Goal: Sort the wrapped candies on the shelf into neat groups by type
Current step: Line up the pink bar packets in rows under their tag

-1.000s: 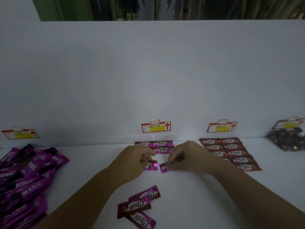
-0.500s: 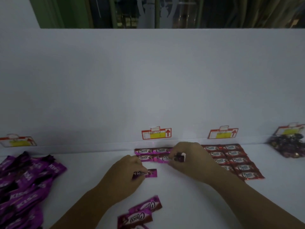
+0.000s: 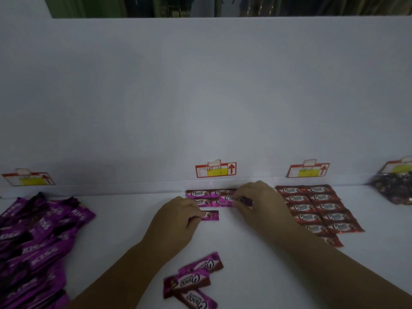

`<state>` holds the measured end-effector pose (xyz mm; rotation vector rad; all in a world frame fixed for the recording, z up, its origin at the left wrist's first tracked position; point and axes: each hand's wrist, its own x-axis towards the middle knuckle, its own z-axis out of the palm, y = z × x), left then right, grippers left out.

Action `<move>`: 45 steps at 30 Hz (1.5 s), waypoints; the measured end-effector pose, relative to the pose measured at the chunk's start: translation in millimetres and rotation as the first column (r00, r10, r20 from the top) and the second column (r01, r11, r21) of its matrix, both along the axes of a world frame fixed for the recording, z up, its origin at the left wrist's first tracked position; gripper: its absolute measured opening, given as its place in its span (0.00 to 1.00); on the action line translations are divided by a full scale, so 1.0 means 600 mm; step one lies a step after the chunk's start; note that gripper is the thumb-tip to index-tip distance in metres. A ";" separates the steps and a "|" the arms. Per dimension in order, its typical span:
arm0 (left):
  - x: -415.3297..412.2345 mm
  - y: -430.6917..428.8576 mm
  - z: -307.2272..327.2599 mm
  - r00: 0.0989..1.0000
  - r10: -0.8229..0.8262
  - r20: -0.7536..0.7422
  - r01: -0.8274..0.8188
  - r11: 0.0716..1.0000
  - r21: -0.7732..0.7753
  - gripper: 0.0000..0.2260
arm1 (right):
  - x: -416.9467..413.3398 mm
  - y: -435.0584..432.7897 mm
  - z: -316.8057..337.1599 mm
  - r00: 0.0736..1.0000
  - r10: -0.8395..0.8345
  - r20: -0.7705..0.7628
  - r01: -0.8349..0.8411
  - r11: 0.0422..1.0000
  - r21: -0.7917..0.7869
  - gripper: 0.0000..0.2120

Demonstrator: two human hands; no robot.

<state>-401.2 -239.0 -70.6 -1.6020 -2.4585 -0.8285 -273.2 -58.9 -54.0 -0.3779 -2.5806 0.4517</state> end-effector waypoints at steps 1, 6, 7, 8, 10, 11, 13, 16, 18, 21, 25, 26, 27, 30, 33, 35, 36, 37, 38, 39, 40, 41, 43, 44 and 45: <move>0.000 0.001 -0.001 1.000 0.012 -0.004 -0.012 1.000 0.001 0.10 | -0.001 -0.001 -0.002 1.000 0.008 -0.002 -0.008 1.000 0.019 0.06; -0.004 0.009 -0.006 0.999 0.033 -0.025 -0.033 0.999 0.004 0.09 | 0.001 -0.003 -0.010 0.999 0.048 0.008 -0.049 0.998 0.038 0.05; -0.004 0.010 -0.007 0.999 0.036 -0.025 -0.036 0.999 0.008 0.09 | 0.001 -0.003 -0.011 0.998 0.056 0.006 -0.056 0.997 0.046 0.05; -0.004 0.011 -0.007 0.999 0.039 -0.024 -0.039 0.999 0.012 0.09 | 0.001 -0.003 -0.013 0.998 0.063 0.004 -0.063 0.997 0.052 0.05; -0.004 0.012 -0.007 0.999 0.041 -0.024 -0.041 0.999 0.015 0.09 | 0.000 -0.004 -0.014 0.997 0.074 0.002 -0.074 0.996 0.055 0.06; -0.003 0.012 -0.007 0.999 0.041 -0.024 -0.041 0.999 0.018 0.09 | 0.000 -0.006 -0.014 0.997 0.080 0.000 -0.080 0.995 0.056 0.06; -0.004 0.012 -0.007 0.999 0.041 -0.024 -0.040 0.999 0.023 0.08 | 0.000 -0.008 -0.015 0.995 0.098 -0.007 -0.097 0.993 0.064 0.06; -0.003 0.014 -0.006 0.999 0.040 -0.021 -0.039 0.999 0.017 0.08 | 0.000 -0.012 -0.013 0.992 0.123 -0.012 -0.122 0.990 0.071 0.05; -0.004 0.014 -0.005 0.999 0.041 -0.025 -0.041 0.999 0.015 0.08 | 0.000 -0.013 -0.013 0.991 0.132 -0.007 -0.131 0.989 0.067 0.06; -0.004 0.012 -0.007 0.999 0.048 -0.024 -0.048 0.999 0.013 0.08 | 0.001 -0.012 -0.015 0.989 0.145 -0.001 -0.145 0.988 0.054 0.05; -0.005 0.012 -0.009 0.999 0.050 -0.005 -0.050 0.999 0.010 0.09 | 0.001 -0.013 -0.016 0.989 0.148 0.012 -0.148 0.988 0.050 0.05; -0.005 0.013 -0.009 0.999 0.050 -0.003 -0.049 0.999 0.009 0.08 | 0.001 -0.014 -0.016 0.989 0.149 0.015 -0.150 0.987 0.054 0.05; -0.005 0.012 -0.009 0.999 0.050 -0.001 -0.050 0.999 0.008 0.08 | 0.001 -0.014 -0.016 0.989 0.150 0.015 -0.150 0.987 0.058 0.04; -0.004 0.011 -0.008 0.998 0.057 0.001 -0.057 0.998 0.010 0.08 | 0.000 -0.014 -0.018 0.989 0.144 0.014 -0.145 0.988 0.053 0.04; -0.003 0.011 -0.006 0.999 0.053 0.006 -0.053 0.999 0.002 0.08 | -0.001 -0.013 -0.019 0.991 0.136 0.014 -0.137 0.990 0.046 0.04; -0.002 0.012 -0.004 0.998 0.056 0.018 -0.056 0.998 -0.001 0.08 | 0.000 -0.013 -0.018 0.992 0.124 0.021 -0.124 0.991 0.049 0.03; -0.002 0.011 -0.002 0.998 0.058 0.024 -0.058 0.998 0.000 0.08 | 0.001 -0.014 -0.017 0.993 0.114 0.026 -0.115 0.993 0.041 0.03; -0.001 0.010 0.001 0.998 0.058 0.030 -0.059 0.998 0.004 0.08 | 0.002 -0.014 -0.014 0.994 0.104 0.029 -0.105 0.994 0.025 0.04; 0.000 0.009 0.005 0.998 0.058 0.040 -0.058 0.998 0.009 0.07 | 0.004 -0.015 -0.008 0.994 0.101 0.032 -0.101 0.995 0.004 0.05; 0.001 0.007 0.011 0.997 0.055 0.060 -0.056 0.998 0.014 0.07 | 0.006 -0.017 0.001 0.992 0.118 0.041 -0.117 0.993 -0.028 0.05; 0.003 0.006 0.018 0.995 0.045 0.091 -0.047 0.999 0.017 0.06 | 0.008 -0.019 0.011 0.985 0.165 0.057 -0.161 0.984 -0.076 0.05; 0.005 0.004 0.026 0.991 0.027 0.134 -0.029 0.999 0.013 0.06 | 0.010 -0.024 0.022 0.968 0.236 0.084 -0.224 0.965 -0.135 0.05; 0.011 0.000 0.046 0.966 -0.020 0.258 0.029 0.999 -0.029 0.05 | 0.015 -0.041 0.038 0.896 0.401 0.192 -0.358 0.907 -0.223 0.06; 0.013 -0.002 0.056 0.945 -0.040 0.324 0.066 0.995 -0.069 0.05 | 0.017 -0.052 0.041 0.846 0.465 0.261 -0.414 0.881 -0.228 0.08; 0.014 -0.005 0.065 0.928 -0.056 0.369 0.107 0.987 -0.120 0.05 | 0.019 -0.062 0.039 0.800 0.506 0.323 -0.460 0.862 -0.212 0.11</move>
